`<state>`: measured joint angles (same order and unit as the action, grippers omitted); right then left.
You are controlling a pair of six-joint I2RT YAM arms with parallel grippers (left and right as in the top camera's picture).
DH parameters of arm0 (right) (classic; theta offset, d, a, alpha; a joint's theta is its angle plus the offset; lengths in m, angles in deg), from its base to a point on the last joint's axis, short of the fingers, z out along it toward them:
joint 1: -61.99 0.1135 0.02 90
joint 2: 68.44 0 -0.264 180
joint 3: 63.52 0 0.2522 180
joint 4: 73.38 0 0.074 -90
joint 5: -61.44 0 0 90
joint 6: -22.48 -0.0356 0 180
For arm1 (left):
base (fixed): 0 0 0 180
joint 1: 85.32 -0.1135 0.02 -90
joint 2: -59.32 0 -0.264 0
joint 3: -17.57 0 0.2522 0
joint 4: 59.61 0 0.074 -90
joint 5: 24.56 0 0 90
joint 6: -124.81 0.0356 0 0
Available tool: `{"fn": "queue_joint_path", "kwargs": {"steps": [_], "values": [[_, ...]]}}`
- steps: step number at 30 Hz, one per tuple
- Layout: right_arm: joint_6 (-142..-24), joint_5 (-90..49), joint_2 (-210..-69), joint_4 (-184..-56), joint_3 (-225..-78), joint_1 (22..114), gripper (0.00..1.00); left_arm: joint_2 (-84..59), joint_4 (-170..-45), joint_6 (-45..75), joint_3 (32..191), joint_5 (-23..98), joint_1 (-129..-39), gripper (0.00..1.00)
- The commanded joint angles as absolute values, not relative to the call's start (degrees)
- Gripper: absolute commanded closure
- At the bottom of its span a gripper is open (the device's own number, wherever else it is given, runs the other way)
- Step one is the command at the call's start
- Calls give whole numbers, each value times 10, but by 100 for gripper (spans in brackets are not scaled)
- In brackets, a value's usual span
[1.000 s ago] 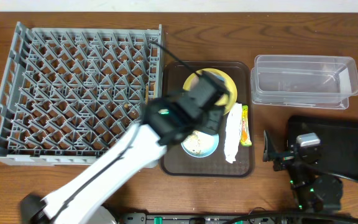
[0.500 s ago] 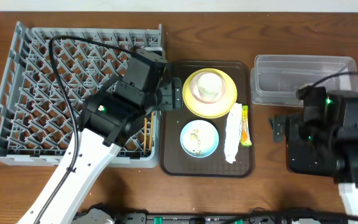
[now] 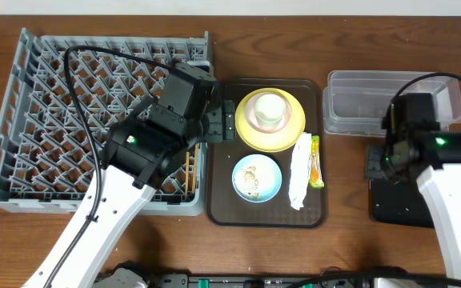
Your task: Sort waste into correct bins and load items into the dishwasher
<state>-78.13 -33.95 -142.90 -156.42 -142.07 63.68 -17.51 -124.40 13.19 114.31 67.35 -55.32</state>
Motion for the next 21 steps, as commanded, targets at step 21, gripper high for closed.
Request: {"fn": "queue_joint_path", "kwargs": {"steps": [21], "values": [[-751, -307, -1486, -1258, -1201, 583, 35, -174, -1245, 133, 1148, 683, -555, 11]]}}
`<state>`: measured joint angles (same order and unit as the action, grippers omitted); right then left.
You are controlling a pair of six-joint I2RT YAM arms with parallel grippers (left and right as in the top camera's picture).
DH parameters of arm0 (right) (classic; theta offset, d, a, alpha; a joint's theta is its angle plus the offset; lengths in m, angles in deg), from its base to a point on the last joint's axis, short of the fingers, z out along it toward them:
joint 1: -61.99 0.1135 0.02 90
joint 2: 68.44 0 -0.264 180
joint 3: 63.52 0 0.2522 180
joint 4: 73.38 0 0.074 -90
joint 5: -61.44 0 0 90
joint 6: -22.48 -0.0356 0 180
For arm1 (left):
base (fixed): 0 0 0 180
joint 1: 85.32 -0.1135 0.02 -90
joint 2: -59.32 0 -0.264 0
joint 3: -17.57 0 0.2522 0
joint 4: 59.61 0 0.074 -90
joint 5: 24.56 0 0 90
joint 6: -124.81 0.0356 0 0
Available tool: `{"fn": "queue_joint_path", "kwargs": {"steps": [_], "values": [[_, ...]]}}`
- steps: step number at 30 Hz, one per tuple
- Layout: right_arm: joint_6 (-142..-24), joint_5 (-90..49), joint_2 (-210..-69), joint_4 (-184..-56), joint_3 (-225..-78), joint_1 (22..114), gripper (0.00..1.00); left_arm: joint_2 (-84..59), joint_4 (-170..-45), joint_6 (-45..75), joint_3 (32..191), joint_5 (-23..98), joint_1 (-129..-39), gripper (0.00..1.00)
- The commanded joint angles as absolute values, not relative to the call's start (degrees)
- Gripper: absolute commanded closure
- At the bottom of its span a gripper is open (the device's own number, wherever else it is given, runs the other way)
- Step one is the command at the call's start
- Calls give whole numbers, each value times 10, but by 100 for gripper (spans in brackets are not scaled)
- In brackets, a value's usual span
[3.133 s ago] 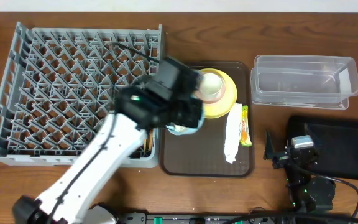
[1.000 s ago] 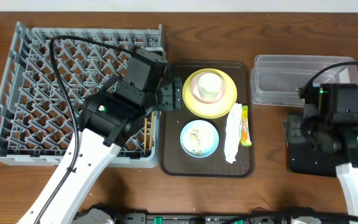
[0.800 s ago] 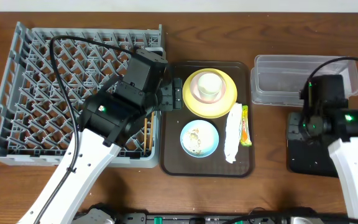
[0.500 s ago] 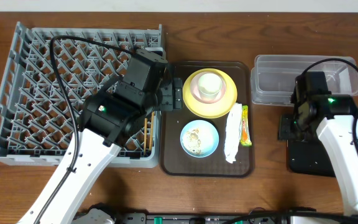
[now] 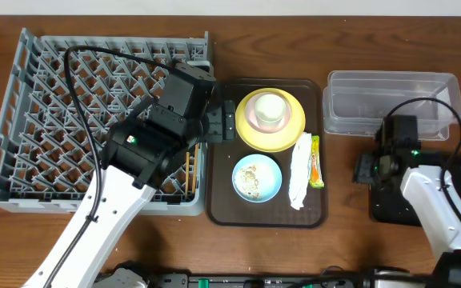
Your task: Sort waste into correct bins and load items into the dishwasher
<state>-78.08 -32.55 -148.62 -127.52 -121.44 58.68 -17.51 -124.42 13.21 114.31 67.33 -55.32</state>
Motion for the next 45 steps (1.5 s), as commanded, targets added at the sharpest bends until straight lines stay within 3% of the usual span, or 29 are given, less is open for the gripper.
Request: {"fn": "queue_joint_path", "kwargs": {"steps": [1, 5, 9, 21, 36, 45], "values": [[-746, -299, -1486, -1253, -1200, 583, 36, -174, -1245, 133, 1148, 683, -555, 11], [-736, -256, -1486, -1250, -1198, 583, 44, -174, -1245, 133, 1148, 683, -555, 11], [-734, -222, -1486, -1254, -1194, 583, 65, -174, -1245, 133, 1148, 683, -555, 11], [-729, -145, -1486, -1227, -1194, 590, 65, -174, -1245, 133, 1148, 683, -555, 10], [-681, -129, -1486, -1186, -1194, 675, 61, -174, -1245, 133, 1148, 683, -555, 10], [-656, -129, -1486, -1168, -1194, 675, 76, -174, -1245, 133, 1148, 683, -555, 10]]}}
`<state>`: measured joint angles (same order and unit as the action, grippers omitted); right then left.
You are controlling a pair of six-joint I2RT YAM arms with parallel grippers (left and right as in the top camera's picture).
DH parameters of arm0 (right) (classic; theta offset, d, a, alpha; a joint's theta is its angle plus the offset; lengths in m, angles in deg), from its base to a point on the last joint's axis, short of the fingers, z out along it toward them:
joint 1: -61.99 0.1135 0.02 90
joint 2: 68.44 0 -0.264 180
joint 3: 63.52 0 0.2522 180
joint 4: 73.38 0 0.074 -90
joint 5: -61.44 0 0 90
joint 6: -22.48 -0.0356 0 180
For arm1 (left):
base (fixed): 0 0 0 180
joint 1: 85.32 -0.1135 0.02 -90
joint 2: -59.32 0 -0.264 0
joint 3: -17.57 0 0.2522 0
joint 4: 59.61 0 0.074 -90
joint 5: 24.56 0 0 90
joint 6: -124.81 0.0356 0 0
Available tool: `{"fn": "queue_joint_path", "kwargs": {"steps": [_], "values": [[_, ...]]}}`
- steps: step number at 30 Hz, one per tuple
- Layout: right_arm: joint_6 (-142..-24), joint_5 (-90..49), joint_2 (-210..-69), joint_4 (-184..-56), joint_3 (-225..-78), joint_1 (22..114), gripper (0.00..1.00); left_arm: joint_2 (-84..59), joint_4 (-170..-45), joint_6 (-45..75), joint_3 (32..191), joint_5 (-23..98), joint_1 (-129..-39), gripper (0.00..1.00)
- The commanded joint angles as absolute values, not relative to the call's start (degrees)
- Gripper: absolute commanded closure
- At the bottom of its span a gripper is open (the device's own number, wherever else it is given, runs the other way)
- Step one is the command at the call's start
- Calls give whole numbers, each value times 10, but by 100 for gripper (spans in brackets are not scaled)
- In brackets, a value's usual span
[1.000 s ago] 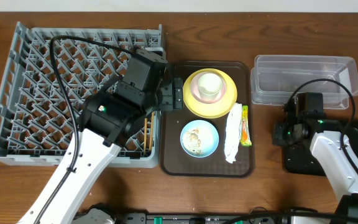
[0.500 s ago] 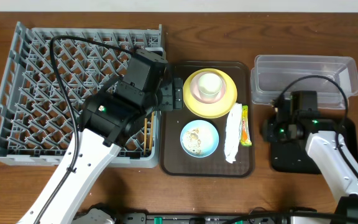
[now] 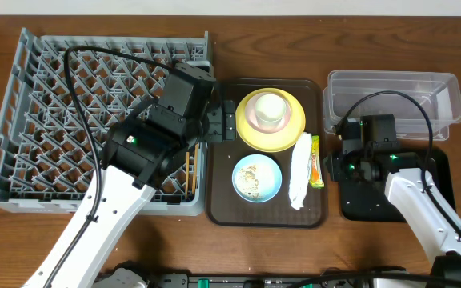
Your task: Sort waste into correct bins and load items into the dishwasher
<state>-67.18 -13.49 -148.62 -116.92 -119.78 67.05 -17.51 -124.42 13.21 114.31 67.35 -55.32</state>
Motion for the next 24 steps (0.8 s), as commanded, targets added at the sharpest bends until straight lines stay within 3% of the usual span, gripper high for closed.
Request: {"fn": "queue_joint_path", "kwargs": {"steps": [1, 13, 24], "values": [[-656, -129, -1486, -1169, -1194, 676, 76, -174, -1245, 133, 1148, 683, -555, 10], [-668, -182, -1486, -1193, -1194, 676, 61, -174, -1245, 133, 1148, 683, -555, 10], [-684, -182, -1486, -1197, -1158, 676, 71, -174, -1245, 133, 1148, 683, -555, 10]]}}
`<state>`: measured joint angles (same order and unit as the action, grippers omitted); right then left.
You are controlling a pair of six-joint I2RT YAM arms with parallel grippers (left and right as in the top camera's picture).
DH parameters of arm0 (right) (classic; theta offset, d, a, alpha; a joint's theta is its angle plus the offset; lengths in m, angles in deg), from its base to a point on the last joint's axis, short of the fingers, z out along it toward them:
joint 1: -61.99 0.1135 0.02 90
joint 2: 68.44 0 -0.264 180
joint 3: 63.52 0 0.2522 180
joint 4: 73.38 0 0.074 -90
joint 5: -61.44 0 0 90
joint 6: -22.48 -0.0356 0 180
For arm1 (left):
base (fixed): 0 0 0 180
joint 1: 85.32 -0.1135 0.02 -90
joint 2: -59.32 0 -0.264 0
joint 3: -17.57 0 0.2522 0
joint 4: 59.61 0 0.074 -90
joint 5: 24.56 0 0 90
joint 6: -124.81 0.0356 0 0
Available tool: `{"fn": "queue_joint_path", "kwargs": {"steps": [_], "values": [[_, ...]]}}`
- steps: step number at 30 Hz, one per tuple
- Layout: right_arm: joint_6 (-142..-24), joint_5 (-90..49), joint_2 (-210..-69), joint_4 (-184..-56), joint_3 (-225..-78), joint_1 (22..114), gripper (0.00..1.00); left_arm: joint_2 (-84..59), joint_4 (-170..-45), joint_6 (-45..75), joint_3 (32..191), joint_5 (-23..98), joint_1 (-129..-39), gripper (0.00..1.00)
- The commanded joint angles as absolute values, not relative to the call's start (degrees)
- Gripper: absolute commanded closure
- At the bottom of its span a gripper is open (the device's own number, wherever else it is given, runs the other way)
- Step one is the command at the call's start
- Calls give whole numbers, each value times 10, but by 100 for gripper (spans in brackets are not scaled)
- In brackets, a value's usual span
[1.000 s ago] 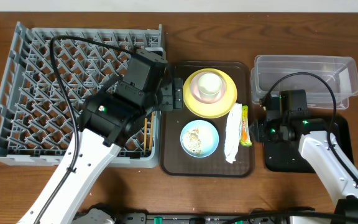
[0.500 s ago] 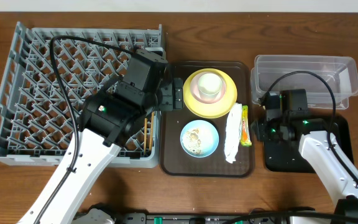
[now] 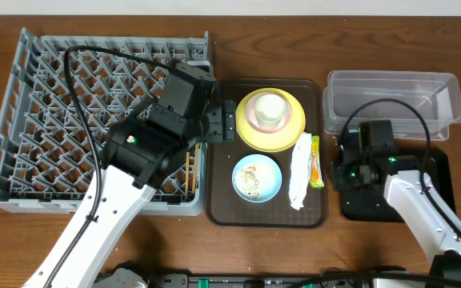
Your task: Sort waste into correct bins and load items into the dishwasher
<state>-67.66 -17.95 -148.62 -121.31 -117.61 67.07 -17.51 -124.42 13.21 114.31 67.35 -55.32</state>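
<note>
A brown tray [image 3: 214,192] holds a yellow plate [image 3: 250,136] with a pink bowl and a pale cup [image 3: 269,110]. Also on it are a small blue plate [image 3: 256,177] with crumbs, a white wrapper [image 3: 299,172] and an orange-green snack wrapper [image 3: 316,160]. The grey dish rack [image 3: 54,120] stands on the left. My left gripper [image 3: 228,120] hovers open at the tray's left edge, beside the yellow plate. My right gripper [image 3: 341,164] is at the left rim of the black bin [image 3: 390,200]. It appears shut on that rim, with the fingers largely hidden under the wrist.
A clear plastic bin [image 3: 394,96] stands at the back right, just behind the black bin. Orange sticks [image 3: 189,172] lie in the rack's near right corner. The black bin's left rim is close to the tray's right edge.
My right wrist has shifted slightly toward the near side at the black bin's left rim. The bin, the tray items and the left arm look unchanged.
My right gripper was first at the black bin's left rim, with the bin farther right. Then gripper and rim were a little further left. By 0.8 s ago the bin stood beside the tray, where it stays. The left arm never moved.
</note>
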Motion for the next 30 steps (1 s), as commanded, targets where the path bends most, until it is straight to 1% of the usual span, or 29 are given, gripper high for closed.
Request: {"fn": "queue_joint_path", "kwargs": {"steps": [1, 4, 8, 13, 20, 30], "values": [[-683, -182, -1486, -1190, -1154, 676, 72, -174, -1245, 133, 1148, 683, -555, 10], [-683, -184, -1486, -1168, -1150, 676, 81, -174, -1245, 133, 1148, 683, -555, 10], [-676, -186, -1486, -1145, -1150, 677, 86, -174, -1245, 133, 1148, 683, -555, 10], [-670, -187, -1486, -1136, -1150, 676, 88, -174, -1245, 133, 1148, 683, -555, 10], [-665, -198, -1486, -1124, -1150, 676, 97, -174, -1245, 133, 1148, 683, -555, 10], [-668, -197, -1486, -1096, -1150, 677, 99, -174, -1245, 133, 1148, 683, -555, 10]]}}
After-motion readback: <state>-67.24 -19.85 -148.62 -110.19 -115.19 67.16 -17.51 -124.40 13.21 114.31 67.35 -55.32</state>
